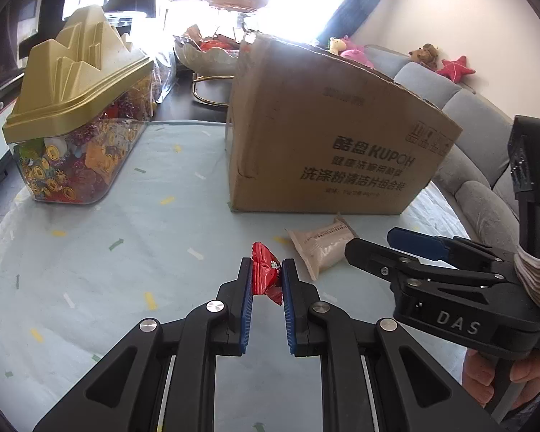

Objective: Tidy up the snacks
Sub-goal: 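Grasp the red candy with left tool while right tool grasps biscuit packet, then drop the red candy and biscuit packet into the box, opening both tools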

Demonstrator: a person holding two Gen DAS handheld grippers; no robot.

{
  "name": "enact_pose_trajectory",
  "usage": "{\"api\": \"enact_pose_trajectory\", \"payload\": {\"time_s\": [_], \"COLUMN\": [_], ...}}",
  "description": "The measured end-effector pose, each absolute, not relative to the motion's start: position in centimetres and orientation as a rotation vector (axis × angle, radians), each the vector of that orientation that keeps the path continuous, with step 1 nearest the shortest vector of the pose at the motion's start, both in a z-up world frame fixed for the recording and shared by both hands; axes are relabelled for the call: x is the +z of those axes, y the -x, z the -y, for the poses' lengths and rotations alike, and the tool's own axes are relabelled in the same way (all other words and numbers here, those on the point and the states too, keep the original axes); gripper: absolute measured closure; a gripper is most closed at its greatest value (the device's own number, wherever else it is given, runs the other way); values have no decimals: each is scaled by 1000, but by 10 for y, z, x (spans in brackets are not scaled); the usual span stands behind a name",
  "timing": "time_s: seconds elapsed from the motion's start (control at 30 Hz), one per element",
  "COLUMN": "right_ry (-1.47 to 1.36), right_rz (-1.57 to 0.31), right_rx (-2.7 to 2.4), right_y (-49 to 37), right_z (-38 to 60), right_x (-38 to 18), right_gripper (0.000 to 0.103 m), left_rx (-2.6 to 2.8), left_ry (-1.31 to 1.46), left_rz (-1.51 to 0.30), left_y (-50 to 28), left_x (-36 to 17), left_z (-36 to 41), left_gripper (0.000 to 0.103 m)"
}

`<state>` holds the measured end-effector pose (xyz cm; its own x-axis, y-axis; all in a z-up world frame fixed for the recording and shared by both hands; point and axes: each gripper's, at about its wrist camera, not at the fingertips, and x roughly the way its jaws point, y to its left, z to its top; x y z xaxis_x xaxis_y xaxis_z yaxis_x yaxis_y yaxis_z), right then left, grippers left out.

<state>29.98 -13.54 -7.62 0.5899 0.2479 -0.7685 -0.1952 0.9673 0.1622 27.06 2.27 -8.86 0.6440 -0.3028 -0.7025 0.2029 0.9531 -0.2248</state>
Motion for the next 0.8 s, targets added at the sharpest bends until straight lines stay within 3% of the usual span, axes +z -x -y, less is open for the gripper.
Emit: {"api": "enact_pose_trajectory", "payload": {"time_s": [0.53,0.6,0.8], "right_ry": [-112,-107,-98], "right_rz": [-998,-1002,-982], "right_rx": [275,280,268], "right_y": [-331,-331,-328], "right_z": [121,120,114], "right_x": [-105,-106,-106], "right_gripper": [45,55,58], "left_rx": [-262,-261,-260], "left_ry": [128,127,126], "left_rz": [-814,-814,-804], "left_y": [-287,-288,-285], "left_x": [-88,-88,-83], "left_z": [-32,-32,-32], "left_gripper": [86,86,86]}}
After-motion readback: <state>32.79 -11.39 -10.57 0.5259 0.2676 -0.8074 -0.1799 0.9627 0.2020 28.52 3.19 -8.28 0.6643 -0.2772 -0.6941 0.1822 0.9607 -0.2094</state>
